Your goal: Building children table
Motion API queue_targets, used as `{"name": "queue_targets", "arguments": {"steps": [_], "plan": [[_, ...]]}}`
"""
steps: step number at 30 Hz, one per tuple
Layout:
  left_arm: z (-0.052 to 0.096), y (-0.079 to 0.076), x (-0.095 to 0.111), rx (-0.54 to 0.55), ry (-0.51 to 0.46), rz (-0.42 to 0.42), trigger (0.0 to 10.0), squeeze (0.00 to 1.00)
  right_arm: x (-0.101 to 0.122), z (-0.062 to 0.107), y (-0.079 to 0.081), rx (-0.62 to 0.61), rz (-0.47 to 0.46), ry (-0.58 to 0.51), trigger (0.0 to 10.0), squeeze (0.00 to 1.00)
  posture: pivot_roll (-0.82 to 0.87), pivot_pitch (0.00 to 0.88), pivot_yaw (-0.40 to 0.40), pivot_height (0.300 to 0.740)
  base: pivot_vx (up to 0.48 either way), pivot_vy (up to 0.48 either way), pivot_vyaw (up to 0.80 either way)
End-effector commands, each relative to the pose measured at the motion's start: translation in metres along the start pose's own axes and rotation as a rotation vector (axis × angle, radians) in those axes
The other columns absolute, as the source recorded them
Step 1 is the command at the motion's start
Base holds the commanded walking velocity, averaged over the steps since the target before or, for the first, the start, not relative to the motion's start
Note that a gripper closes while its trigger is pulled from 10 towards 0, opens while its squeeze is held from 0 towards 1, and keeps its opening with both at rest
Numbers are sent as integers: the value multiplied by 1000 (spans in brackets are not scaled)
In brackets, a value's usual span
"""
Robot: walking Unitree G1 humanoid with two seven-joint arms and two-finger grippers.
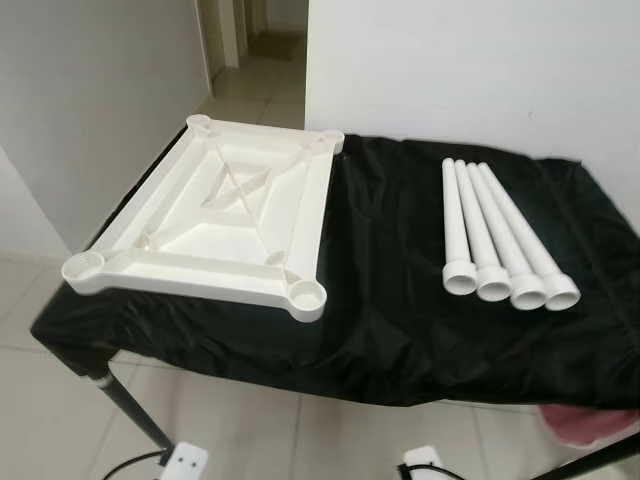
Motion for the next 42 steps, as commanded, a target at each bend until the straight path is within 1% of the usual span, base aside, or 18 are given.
{"name": "queue_targets", "arguments": {"steps": [1,6,7,14,16,18,20,21,25,26,28,29,32,36,38,39,41,42], "plan": [[0,-7,-4,6,12,-21,10000,0,-15,3,-5,-11,3,50,10000,0,10,0,3,740,0,0,0],[1,-9,-6,-1,15,-24,10000,0,-17,4,-6,-14,4,56,10000,0,12,0,0,740,0,0,0],[1,-9,-6,-1,15,7,10000,0,-18,5,-7,-15,3,58,10000,0,16,0,-2,740,0,0,0],[1,-8,-10,-1,30,51,10000,0,-19,5,-9,-21,-6,58,10000,0,20,0,-3,740,0,0,0],[1,-8,-8,-7,25,82,10000,0,-18,6,-9,-22,-27,43,10000,0,20,0,-4,740,0,0,0],[1,-8,-4,-22,2,75,10000,0,-16,5,-11,-23,-36,27,10000,0,22,0,-2,740,0,0,0],[2,-10,5,-77,-73,9,10000,0,2,4,-17,-13,-23,-56,10000,0,22,0,5,740,0,0,0],[2,-10,5,-77,-73,9,10000,0,2,4,-17,-13,-23,-56,10000,0,22,0,5,740,0,0,0],[5,-12,10,-146,-156,-57,10000,0,26,4,-28,-3,11,-170,10000,0,21,0,7,740,0,0,0],[5,-12,10,-146,-156,-57,10000,0,26,4,-28,-3,11,-170,10000,0,21,0,7,740,0,0,0],[12,-11,17,-209,-257,-78,10000,0,47,6,-24,77,109,-282,10000,0,19,0,7,740,0,0,0],[12,-11,17,-209,-257,-78,10000,0,47,6,-24,77,109,-282,10000,0,19,0,7,740,0,0,0],[23,-7,25,-282,-386,-103,10000,0,71,13,-18,188,150,-433,10000,0,21,0,2,740,0,0,0],[30,-4,26,-324,-436,-102,10000,0,78,18,-14,243,173,-487,10000,0,23,7,-6,740,0,0,0],[41,0,25,-398,-496,-103,10000,0,82,25,-6,345,225,-535,10000,0,25,17,-11,740,0,0,0],[41,0,25,-398,-496,-103,10000,0,82,25,-6,345,225,-535,10000,0,25,17,-11,740,0,0,0],[58,-1,25,-497,-567,-149,10000,0,82,34,-2,450,267,-556,10000,0,33,28,-19,740,0,0,0],[58,-1,25,-497,-567,-149,10000,0,82,34,-2,450,267,-556,10000,0,33,28,-19,740,0,0,0]]}}
Point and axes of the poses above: a point about 5 cm out from each wrist's last joint towards the gripper, its own z axis pointing back from the gripper into the wrist, its own x axis along the axis of the wrist's last joint, y = z × x, the point moved 3 cm from there along -z, pointing out of the wrist towards the gripper, and after that the axes turned 1 degree about -z, right-handed, at the moved point
